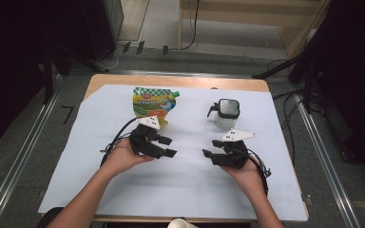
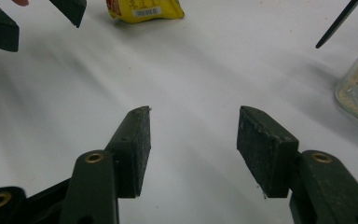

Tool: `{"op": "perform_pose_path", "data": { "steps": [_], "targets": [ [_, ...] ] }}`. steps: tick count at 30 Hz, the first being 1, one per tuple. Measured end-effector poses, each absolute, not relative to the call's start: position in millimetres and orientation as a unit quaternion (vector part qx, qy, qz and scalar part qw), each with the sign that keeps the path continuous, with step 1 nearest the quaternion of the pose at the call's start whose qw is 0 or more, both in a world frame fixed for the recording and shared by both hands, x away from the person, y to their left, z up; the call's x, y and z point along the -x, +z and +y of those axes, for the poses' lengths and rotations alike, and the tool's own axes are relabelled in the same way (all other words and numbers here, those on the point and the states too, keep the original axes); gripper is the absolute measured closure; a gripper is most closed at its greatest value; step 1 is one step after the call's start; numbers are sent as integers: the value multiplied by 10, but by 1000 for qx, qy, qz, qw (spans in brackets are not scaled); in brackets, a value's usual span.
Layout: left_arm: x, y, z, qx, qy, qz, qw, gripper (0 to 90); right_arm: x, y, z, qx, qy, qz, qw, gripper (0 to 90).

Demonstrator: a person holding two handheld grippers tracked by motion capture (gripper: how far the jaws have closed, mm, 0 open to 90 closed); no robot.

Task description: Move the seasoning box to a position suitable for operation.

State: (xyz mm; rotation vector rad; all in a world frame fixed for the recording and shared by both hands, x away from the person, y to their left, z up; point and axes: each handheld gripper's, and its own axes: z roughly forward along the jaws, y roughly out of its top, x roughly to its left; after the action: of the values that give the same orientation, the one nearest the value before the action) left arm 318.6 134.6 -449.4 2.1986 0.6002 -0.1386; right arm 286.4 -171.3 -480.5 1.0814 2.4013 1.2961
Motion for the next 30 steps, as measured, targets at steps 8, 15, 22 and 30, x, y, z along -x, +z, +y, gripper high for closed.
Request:
{"op": "perform_pose_path", "data": {
  "steps": [8,15,22,30],
  "targets": [
    [-3176,-4478,1344,-875,-52,236,420,412,-2865,-4806,-1719,-373,436,814,95,477],
    [-3167,-4454,1355,-873,-52,236,425,411,-2866,-4792,-1705,-375,424,819,97,454],
    [-3148,-4386,1366,-870,-48,233,433,408,-2886,-4772,-1747,-387,421,814,102,457],
    [-3122,-4343,1333,-868,-50,225,439,404,-2918,-4717,-1812,-411,427,797,118,443]
  ]
}}
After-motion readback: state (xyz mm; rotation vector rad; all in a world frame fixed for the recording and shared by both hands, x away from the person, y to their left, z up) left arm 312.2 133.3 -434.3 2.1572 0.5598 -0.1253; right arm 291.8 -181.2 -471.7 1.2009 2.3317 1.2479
